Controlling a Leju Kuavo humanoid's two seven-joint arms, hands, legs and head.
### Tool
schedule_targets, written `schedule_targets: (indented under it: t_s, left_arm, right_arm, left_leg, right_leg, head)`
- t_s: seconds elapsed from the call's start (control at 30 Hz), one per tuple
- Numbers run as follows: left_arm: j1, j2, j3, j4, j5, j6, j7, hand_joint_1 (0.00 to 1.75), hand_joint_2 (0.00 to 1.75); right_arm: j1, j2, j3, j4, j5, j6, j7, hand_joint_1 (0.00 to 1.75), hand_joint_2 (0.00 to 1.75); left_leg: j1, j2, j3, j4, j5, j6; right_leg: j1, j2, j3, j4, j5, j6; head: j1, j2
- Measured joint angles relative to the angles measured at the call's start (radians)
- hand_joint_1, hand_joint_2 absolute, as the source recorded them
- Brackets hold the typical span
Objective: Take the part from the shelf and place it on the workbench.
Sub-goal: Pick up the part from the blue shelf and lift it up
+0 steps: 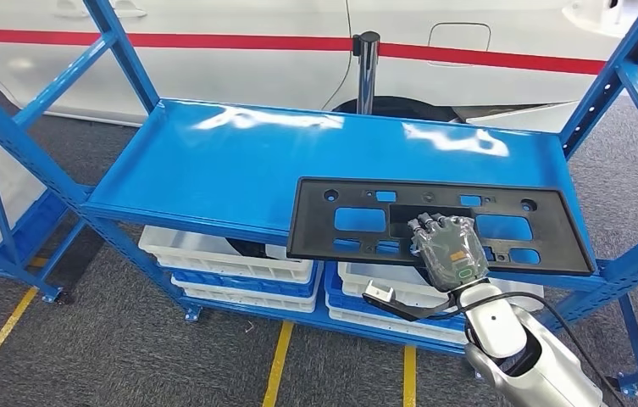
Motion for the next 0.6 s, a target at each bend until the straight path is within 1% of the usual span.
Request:
schedule_targets:
  t_s: [0.03, 0.07, 0.1, 0.13, 0.17, 0.2, 0.23, 0.27, 0.3, 0.33, 0.37, 0.4, 0.43, 0.47, 0.5, 0.53, 0.57, 0.6]
  left_arm:
    - [0.001, 0.000, 0.000, 0.000, 0.000, -0.001, 0.000, 0.00, 1.75]
    - [0.001, 0.000, 0.000, 0.000, 0.000, -0.001, 0.000, 0.00, 1.75]
    - [0.002, 0.000, 0.000, 0.000, 0.000, -0.002, 0.001, 0.00, 1.75]
    - [0.002, -0.001, 0.000, 0.000, 0.001, -0.002, 0.002, 0.00, 1.75]
    - [0.002, -0.001, -0.001, 0.000, 0.001, -0.002, 0.003, 0.00, 1.75]
    - [0.002, -0.001, -0.001, 0.000, 0.002, -0.002, 0.003, 0.00, 1.75]
    - [0.002, -0.001, -0.001, 0.000, 0.002, -0.003, 0.003, 0.00, 1.75]
    - [0.001, -0.002, -0.001, 0.000, 0.003, -0.003, 0.003, 0.00, 1.75]
    - [0.001, -0.002, -0.001, 0.000, 0.003, -0.004, 0.003, 0.00, 1.75]
    - [0.000, -0.001, -0.001, 0.000, 0.004, -0.004, 0.003, 0.00, 1.75]
    - [-0.001, 0.001, -0.001, 0.000, 0.004, -0.004, 0.003, 0.00, 1.75]
    - [-0.002, 0.003, -0.001, 0.000, 0.005, -0.005, 0.002, 0.00, 1.75]
    - [-0.004, 0.006, -0.001, 0.000, 0.007, -0.004, 0.002, 0.00, 1.75]
    - [-0.006, 0.008, -0.001, 0.001, 0.008, -0.004, 0.002, 0.00, 1.75]
    - [-0.006, 0.009, -0.001, 0.001, 0.009, -0.004, 0.002, 0.00, 1.75]
    - [-0.006, 0.010, -0.001, 0.001, 0.010, -0.004, 0.003, 0.00, 1.75]
    - [-0.006, 0.010, -0.001, 0.001, 0.010, -0.004, 0.003, 0.00, 1.75]
    - [-0.005, 0.009, -0.001, 0.001, 0.010, -0.005, 0.003, 0.00, 1.75]
  right_arm:
    - [0.000, 0.000, 0.000, -0.001, -0.001, 0.001, 0.000, 1.75, 1.75]
    - [0.001, 0.000, -0.001, -0.002, -0.002, 0.002, 0.000, 1.75, 1.75]
    - [0.001, 0.000, -0.002, -0.003, -0.004, 0.003, 0.000, 1.75, 1.75]
    - [0.001, 0.000, -0.004, -0.005, -0.005, 0.004, 0.000, 1.75, 1.75]
    - [0.001, 0.000, -0.005, -0.005, -0.008, 0.004, 0.000, 1.75, 1.75]
    - [0.002, 0.000, -0.006, -0.006, -0.010, 0.005, 0.000, 1.75, 1.75]
    - [0.002, 0.000, -0.006, -0.006, -0.011, 0.005, -0.001, 1.75, 1.75]
    - [0.003, 0.000, -0.006, -0.006, -0.012, 0.005, -0.002, 1.75, 1.75]
    - [0.002, 0.000, -0.006, -0.007, -0.013, 0.005, -0.002, 1.75, 1.75]
    - [0.002, 0.000, -0.007, -0.009, -0.013, 0.005, -0.003, 1.75, 1.75]
    - [0.001, 0.000, -0.008, -0.011, -0.014, 0.005, -0.003, 1.75, 1.75]
    - [0.000, 0.000, -0.010, -0.012, -0.014, 0.006, -0.003, 1.75, 1.75]
    - [0.000, 0.000, -0.012, -0.013, -0.015, 0.006, -0.003, 1.75, 1.75]
    - [0.000, 0.000, -0.013, -0.014, -0.016, 0.007, -0.003, 1.75, 1.75]
    - [0.001, 0.000, -0.013, -0.014, -0.018, 0.007, -0.003, 1.75, 1.75]
    - [0.002, 0.000, -0.014, -0.014, -0.020, 0.008, -0.003, 1.75, 1.75]
    - [0.002, 0.000, -0.015, -0.014, -0.023, 0.008, -0.004, 1.75, 1.75]
    - [0.002, 0.000, -0.016, -0.015, -0.025, 0.008, -0.005, 1.75, 1.75]
  left_leg:
    - [0.001, 0.000, -0.009, 0.011, -0.010, -0.006]
    - [0.003, 0.000, -0.023, 0.042, -0.036, -0.014]
    - [0.007, 0.000, -0.045, 0.097, -0.079, -0.022]
    - [0.011, 0.000, -0.072, 0.175, -0.131, -0.030]
    - [0.016, 0.000, -0.097, 0.259, -0.178, -0.036]
    - [0.018, 0.001, -0.115, 0.325, -0.209, -0.039]
    - [0.019, 0.000, -0.115, 0.356, -0.220, -0.037]
    - [0.017, 0.000, -0.092, 0.340, -0.211, -0.032]
    - [0.013, 0.000, -0.049, 0.281, -0.187, -0.020]
    - [0.005, -0.001, 0.007, 0.198, -0.159, -0.002]
    - [-0.008, -0.001, 0.064, 0.108, -0.138, 0.018]
    - [-0.020, 0.000, 0.107, 0.033, -0.126, 0.035]
    - [-0.030, 0.001, 0.131, -0.013, -0.120, 0.046]
    - [-0.036, 0.002, 0.139, -0.036, -0.117, 0.051]
    - [-0.038, 0.002, 0.137, -0.048, -0.107, 0.053]
    - [-0.036, 0.003, 0.136, -0.057, -0.092, 0.054]
    - [-0.033, 0.003, 0.133, -0.067, -0.078, 0.058]
    - [-0.029, 0.004, 0.129, -0.075, -0.065, 0.060]
  right_leg:
    - [-0.001, -0.001, -0.007, 0.000, 0.005, -0.008]
    - [-0.002, -0.003, -0.014, -0.001, 0.011, -0.017]
    - [-0.004, -0.005, -0.023, -0.001, 0.018, -0.024]
    - [-0.002, -0.006, -0.032, 0.000, 0.025, -0.028]
    - [-0.001, -0.007, -0.041, 0.000, 0.031, -0.030]
    - [0.001, -0.008, -0.050, 0.001, 0.038, -0.030]
    - [0.003, -0.008, -0.057, 0.001, 0.044, -0.031]
    - [0.007, -0.008, -0.065, 0.001, 0.050, -0.031]
    - [0.012, -0.008, -0.070, 0.000, 0.056, -0.031]
    - [0.013, -0.008, -0.074, -0.002, 0.063, -0.032]
    - [0.015, -0.010, -0.078, -0.005, 0.070, -0.031]
    - [0.014, -0.012, -0.080, -0.008, 0.078, -0.027]
    - [0.011, -0.015, -0.084, -0.011, 0.086, -0.022]
    - [0.008, -0.017, -0.088, -0.015, 0.094, -0.015]
    - [0.006, -0.018, -0.092, -0.020, 0.103, -0.009]
    - [0.006, -0.017, -0.097, -0.020, 0.101, -0.005]
    - [0.008, -0.016, -0.107, -0.006, 0.083, -0.002]
    - [0.012, -0.015, -0.123, 0.031, 0.048, 0.001]
  head:
    - [0.000, 0.000]
    - [0.000, 0.000]
    - [-0.001, 0.000]
    - [-0.001, 0.000]
    - [-0.001, 0.000]
    - [-0.001, 0.000]
    - [-0.001, 0.000]
    - [-0.001, 0.000]
    - [-0.001, 0.000]
    - [-0.001, 0.000]
    - [-0.001, 0.000]
    - [-0.001, 0.000]
    - [-0.001, 0.000]
    - [-0.001, 0.000]
    - [-0.001, 0.000]
    - [-0.002, 0.000]
    - [-0.002, 0.000]
    - [-0.001, 0.000]
